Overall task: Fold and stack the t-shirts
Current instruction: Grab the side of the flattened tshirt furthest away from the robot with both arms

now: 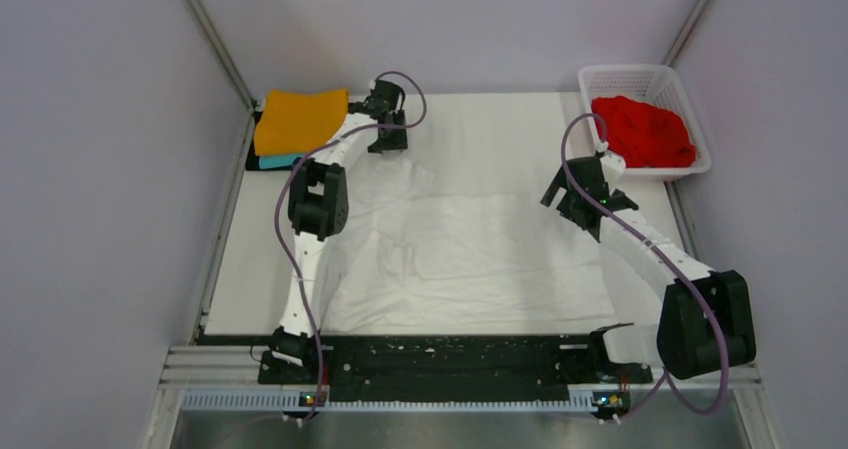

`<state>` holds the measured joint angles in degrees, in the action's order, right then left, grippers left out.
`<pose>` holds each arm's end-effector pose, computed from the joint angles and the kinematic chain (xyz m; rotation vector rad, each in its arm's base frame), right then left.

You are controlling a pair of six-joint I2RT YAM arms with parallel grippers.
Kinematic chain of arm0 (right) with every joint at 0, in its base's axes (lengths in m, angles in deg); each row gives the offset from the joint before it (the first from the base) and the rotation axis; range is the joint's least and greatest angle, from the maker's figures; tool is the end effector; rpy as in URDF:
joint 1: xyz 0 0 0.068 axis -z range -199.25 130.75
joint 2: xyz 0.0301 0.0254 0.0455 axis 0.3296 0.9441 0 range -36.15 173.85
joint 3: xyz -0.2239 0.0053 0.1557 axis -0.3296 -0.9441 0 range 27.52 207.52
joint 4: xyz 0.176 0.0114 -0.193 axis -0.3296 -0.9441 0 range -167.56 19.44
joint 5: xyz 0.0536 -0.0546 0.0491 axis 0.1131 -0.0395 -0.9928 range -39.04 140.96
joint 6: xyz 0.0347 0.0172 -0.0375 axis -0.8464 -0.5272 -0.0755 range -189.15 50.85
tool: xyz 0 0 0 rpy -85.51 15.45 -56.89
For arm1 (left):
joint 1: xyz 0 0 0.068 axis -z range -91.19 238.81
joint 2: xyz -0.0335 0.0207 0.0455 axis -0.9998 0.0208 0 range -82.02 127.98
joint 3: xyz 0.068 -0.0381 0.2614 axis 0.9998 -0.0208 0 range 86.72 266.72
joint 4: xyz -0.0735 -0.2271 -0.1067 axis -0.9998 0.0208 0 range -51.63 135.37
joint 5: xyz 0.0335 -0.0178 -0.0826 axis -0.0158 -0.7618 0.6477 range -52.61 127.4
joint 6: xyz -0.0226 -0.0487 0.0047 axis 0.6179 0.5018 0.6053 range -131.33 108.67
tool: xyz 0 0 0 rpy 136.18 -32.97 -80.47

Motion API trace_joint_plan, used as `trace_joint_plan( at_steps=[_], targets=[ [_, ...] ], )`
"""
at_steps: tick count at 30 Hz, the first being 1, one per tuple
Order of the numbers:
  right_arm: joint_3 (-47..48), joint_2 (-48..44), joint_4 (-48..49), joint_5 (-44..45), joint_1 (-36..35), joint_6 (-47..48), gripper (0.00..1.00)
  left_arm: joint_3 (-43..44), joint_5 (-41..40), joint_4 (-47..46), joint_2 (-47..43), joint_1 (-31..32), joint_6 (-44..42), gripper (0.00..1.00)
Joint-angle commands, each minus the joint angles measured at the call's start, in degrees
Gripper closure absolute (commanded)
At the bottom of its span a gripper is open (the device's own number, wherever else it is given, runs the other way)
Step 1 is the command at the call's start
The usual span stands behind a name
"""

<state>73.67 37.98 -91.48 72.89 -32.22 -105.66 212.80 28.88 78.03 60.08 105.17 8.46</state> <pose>0.2590 0.0461 0.2248 0.6433 2.2555 -0.0446 0.5214 -0.1476 0.1756 -0.1336 2.5242 -0.0634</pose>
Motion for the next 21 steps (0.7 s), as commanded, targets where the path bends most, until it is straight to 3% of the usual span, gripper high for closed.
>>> trace_joint_plan(
  at_steps=[1, 5, 6, 8, 21],
  targets=[
    [1.8, 0.6, 2.4, 0.1, 0.7, -0.3, 0.01, 0.7, 1.6, 1.0, 0.9, -0.4, 0.4, 0.44],
    [2.2, 1.9, 2.5, 0.7, 1.9, 0.0, 0.01, -1.6, 3.3, 1.6, 0.1, -0.4, -0.1, 0.63],
    [2.7, 2.6, 2.5, 1.0, 2.3, 0.2, 0.01, -2.6, 3.9, 1.4, -0.5, -0.4, -0.1, 0.71],
    [4.6, 4.7, 2.5, 1.0, 3.4, 1.5, 0.01, -5.3, 4.2, -0.1, -2.4, -0.4, 0.3, 0.98],
    [34.9, 36.6, -8.8, 7.7, 4.0, 5.2, 0.06, -18.5, 5.9, -7.0, -17.3, -0.2, 4.1, 1.0]
  ],
)
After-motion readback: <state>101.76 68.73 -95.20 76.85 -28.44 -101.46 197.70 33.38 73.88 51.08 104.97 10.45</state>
